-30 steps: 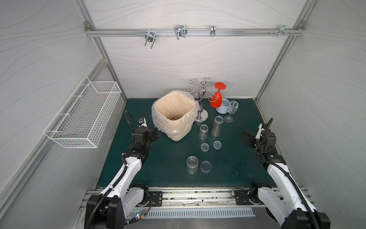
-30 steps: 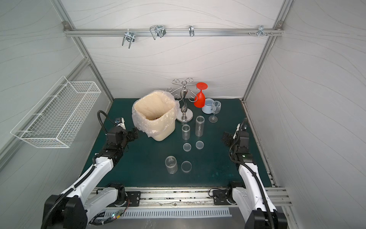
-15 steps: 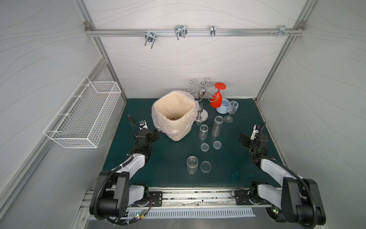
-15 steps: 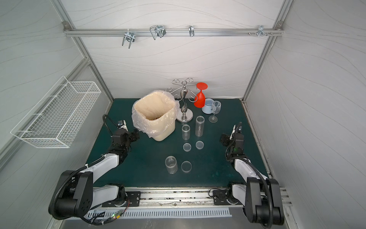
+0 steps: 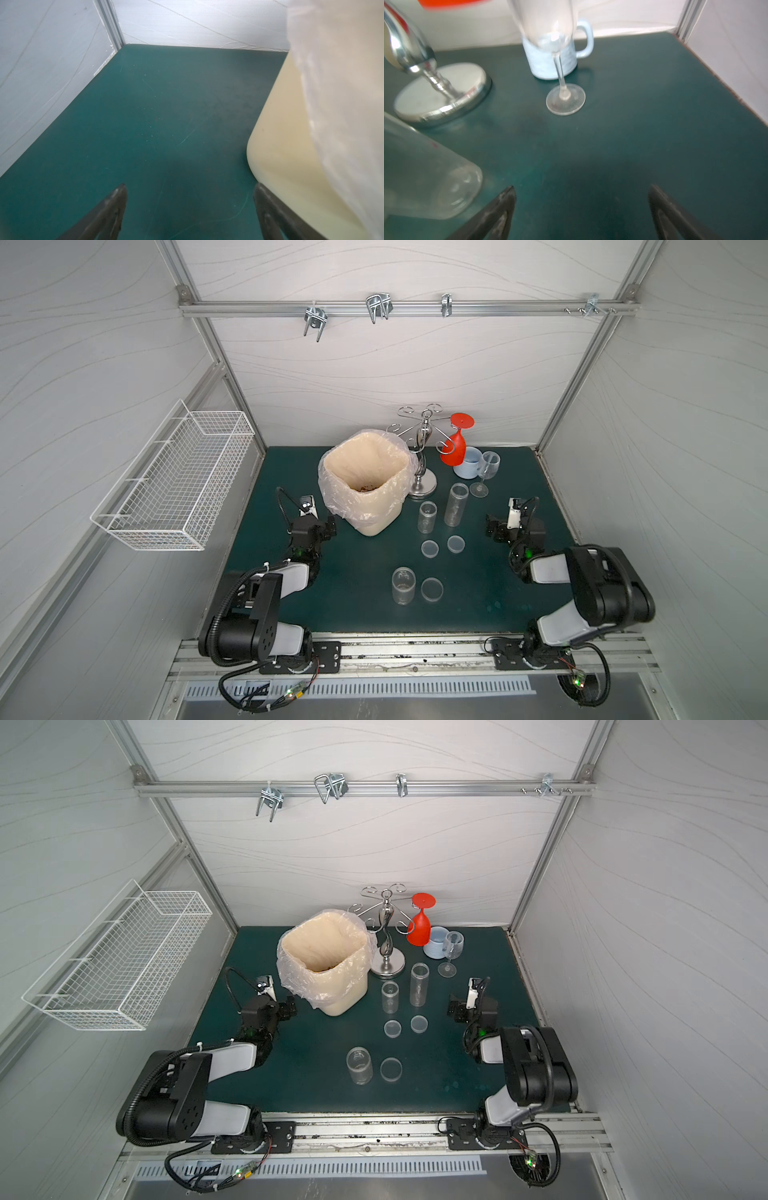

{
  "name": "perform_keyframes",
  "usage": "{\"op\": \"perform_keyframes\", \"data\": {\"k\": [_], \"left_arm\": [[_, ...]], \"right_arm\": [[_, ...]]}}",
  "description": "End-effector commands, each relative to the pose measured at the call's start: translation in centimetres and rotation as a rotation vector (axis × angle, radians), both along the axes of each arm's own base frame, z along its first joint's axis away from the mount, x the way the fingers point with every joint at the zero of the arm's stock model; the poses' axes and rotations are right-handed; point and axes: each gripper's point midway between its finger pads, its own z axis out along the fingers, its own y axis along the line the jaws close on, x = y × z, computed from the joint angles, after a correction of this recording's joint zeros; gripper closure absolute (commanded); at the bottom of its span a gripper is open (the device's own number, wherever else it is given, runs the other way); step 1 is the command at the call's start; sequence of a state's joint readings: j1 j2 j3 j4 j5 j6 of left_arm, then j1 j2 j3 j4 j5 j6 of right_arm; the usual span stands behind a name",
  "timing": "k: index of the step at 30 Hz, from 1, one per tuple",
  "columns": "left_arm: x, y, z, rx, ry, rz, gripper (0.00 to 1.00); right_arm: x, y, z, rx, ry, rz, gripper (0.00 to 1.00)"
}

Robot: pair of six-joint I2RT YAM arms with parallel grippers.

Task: Empty the moldy dried flower tea in the jars
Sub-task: Reset both arms

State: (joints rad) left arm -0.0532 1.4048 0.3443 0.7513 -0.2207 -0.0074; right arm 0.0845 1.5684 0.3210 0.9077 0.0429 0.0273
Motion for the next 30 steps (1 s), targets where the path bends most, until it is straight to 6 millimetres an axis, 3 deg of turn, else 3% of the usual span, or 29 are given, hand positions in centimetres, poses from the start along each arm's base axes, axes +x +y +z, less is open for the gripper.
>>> {"op": "perform_keyframes", "data": {"k": [1,5,7,9,15,30], "left_arm": [[1.2,-0.8,1.5,0.028,-0.106,-0.062,0.03],[1.6,-1.2,0.7,0.04,-0.134,-0.088,0.01],[1.9,-1.3,0.0,0.02,-0.062,-0.093,0.01],[2.7,-0.7,0.0,0.006,-0.058,-0.081,0.01],[2.7,1.9,-0.2,-0.028,-0.041,0.052,0.01],[2.7,2.0,-0.3,-0.025,-0.036,0.061,0.01]], "right_arm": [[1.1,1.7,2.7,-0.052,-0.102,0.079,0.01],[2.1,1.8,2.1,-0.053,-0.035,0.081,0.01],[2.5,1.8,2.0,-0.045,-0.028,0.087,0.01],[2.6,1.5,1.9,-0.031,-0.011,0.082,0.01],[2.6,1.5,2.0,-0.03,-0.019,0.081,0.01],[2.6,1.5,2.0,-0.026,-0.016,0.082,0.01]]}}
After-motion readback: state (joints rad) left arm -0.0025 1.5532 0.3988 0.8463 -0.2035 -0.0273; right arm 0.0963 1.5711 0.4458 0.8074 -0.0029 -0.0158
